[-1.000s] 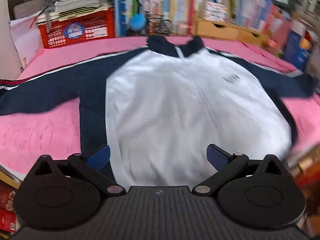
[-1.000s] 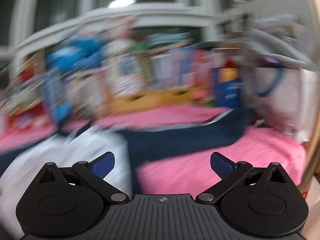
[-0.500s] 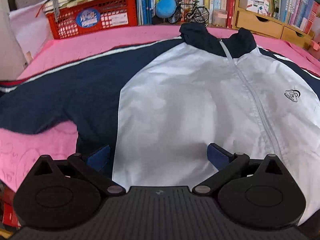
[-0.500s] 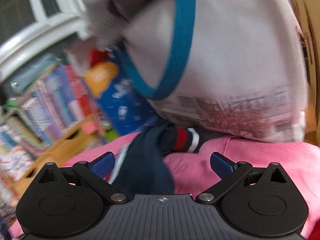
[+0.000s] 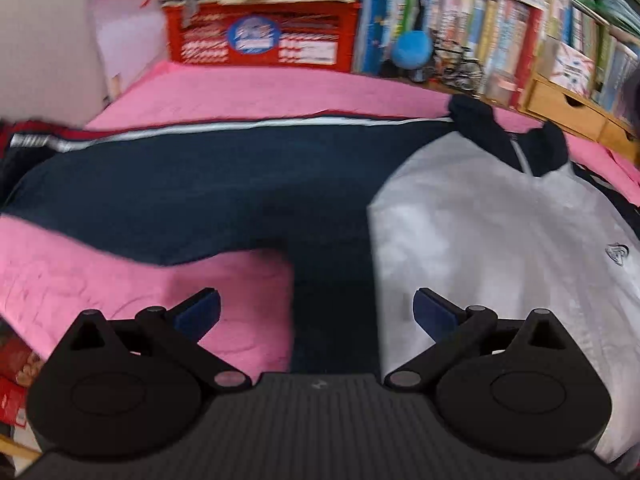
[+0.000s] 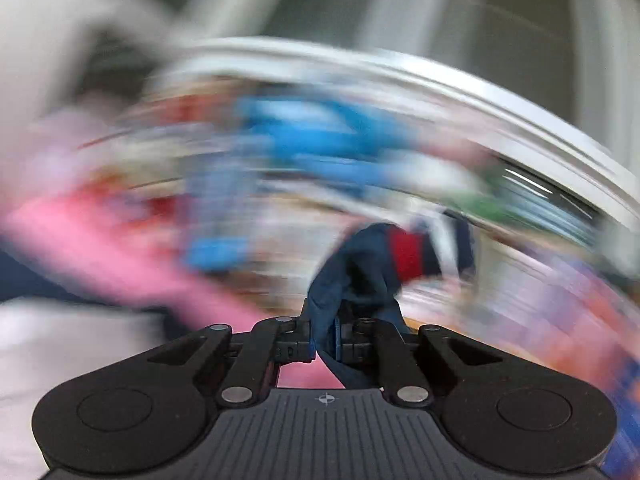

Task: Fold clothes
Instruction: 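Fold the held sleeve across the white jacket front with the right tool, release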

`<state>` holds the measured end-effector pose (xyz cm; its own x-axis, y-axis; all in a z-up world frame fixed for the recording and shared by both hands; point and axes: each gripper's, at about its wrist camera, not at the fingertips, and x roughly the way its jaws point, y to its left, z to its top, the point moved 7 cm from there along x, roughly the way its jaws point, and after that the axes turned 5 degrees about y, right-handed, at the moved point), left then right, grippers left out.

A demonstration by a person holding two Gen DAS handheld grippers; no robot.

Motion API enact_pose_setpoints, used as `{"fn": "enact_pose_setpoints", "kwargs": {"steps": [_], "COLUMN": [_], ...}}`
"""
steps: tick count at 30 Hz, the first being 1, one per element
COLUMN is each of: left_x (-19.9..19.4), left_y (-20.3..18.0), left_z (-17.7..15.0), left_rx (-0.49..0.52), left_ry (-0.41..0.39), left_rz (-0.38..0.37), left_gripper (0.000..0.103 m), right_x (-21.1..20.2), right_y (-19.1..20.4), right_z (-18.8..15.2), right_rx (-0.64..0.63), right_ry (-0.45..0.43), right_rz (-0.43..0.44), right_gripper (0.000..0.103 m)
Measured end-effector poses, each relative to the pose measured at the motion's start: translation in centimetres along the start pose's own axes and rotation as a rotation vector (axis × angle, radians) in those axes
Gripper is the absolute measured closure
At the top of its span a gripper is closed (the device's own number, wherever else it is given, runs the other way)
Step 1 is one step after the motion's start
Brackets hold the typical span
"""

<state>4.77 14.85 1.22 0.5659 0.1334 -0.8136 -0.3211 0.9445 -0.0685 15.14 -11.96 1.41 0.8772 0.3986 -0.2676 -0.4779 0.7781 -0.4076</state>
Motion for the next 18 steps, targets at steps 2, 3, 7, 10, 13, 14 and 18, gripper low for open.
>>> {"fn": "enact_pose_setpoints", "kwargs": {"steps": [2,3,7,10,13,14,18], "left_x": [-0.2,-0.3,-0.2,-0.1,-0.3,-0.4,-0.9], "left_y": [0.9,1.3,2.4,2.5,1.9,1.5,0.3], "left_z": [-0.4,-0.6,-1.1,-1.0,-0.7,-0.6,-0.2], "left_rx": [-0.014,-0.018,-0.002,-0.013,-0.001,0.008,0.040], "left_ry": [0.003,0.005,0.003,-0.007,-0.022,-0.029,-0.047], "left_rz": [-0.025,-0.035,-0.018,-0.050,-0.083,-0.095,-0.127], "left_gripper": [0.000,0.000,0.000,0.000,0.000,0.000,0.000], "right_x": [1.5,2.1,2.4,1.1,0.9,1.3,4.0], "right_y": [6.8,9.2,14.4,14.1,13.1,12.7,12.8], "right_z": [-0.2,-0.8,-3.2,-3.8,-3.7,-3.4,-2.5], "right_rx": [-0.116,-0.154,-0.294,-0.285,-0.247,-0.238,-0.188], "right_ry": [0.034,0.065,0.147,0.145,0.172,0.185,0.241], "right_rz": [0.142,0.192,0.191,0.181,0.191,0.186,0.205], "right_gripper": [0.087,0.083,0.062,0.046,0.046,0.050,0.081]}}
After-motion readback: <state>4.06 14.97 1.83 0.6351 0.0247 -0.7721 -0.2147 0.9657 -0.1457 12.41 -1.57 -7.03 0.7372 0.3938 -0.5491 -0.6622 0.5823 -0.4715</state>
